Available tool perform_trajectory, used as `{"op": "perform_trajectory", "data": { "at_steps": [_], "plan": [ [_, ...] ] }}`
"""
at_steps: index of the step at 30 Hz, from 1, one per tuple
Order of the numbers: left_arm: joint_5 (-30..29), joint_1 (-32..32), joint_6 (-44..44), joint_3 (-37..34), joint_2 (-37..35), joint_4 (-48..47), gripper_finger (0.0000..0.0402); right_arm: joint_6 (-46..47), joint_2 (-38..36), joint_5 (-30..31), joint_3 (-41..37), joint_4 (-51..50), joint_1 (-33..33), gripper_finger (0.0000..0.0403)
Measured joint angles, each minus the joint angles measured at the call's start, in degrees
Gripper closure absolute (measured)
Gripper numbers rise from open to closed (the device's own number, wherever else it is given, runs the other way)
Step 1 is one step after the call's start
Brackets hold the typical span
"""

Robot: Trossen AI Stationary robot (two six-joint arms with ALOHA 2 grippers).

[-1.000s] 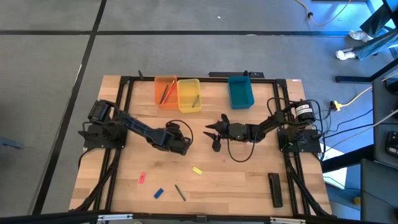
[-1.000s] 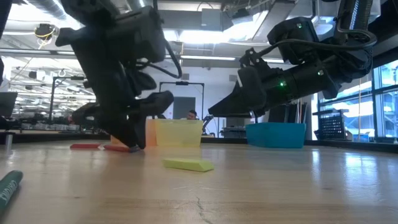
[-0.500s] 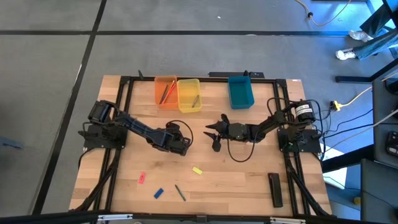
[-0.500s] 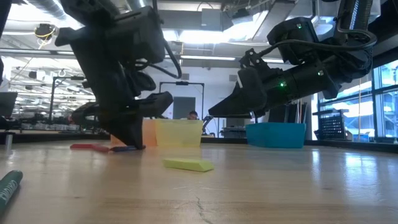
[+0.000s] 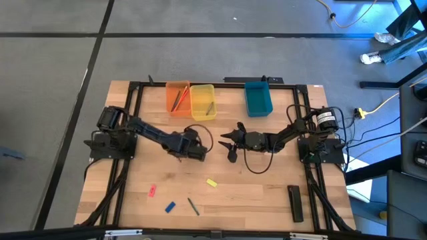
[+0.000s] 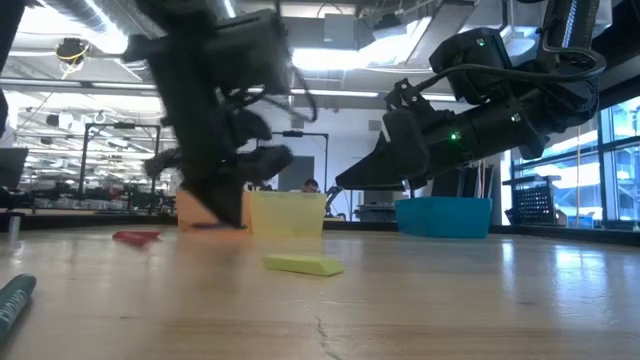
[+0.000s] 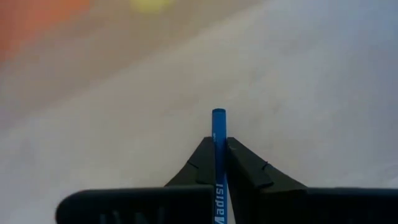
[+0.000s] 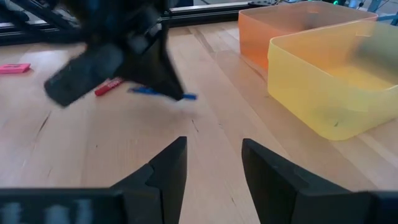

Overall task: Sort crayons/erasers/pens/pencils in bins
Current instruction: Put the blue crayon into the yellow bin

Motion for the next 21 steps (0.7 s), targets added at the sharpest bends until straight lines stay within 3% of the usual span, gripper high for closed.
{"op": "perform_trajectory", "data": {
  "at_steps": [16, 21],
  "plan": [
    [-1.0, 15.8, 34.1, 17.9, -3.0, -2.8, 0.0389, -0.3, 0.0, 0.0, 0.0, -1.1, 0.0, 0.0246],
    [-0.2, 24.1, 40.0, 19.2, -2.7, 2.8, 0.0389, -0.4, 0.0, 0.0, 0.0, -1.0, -0.1, 0.0246]
  ]
}}
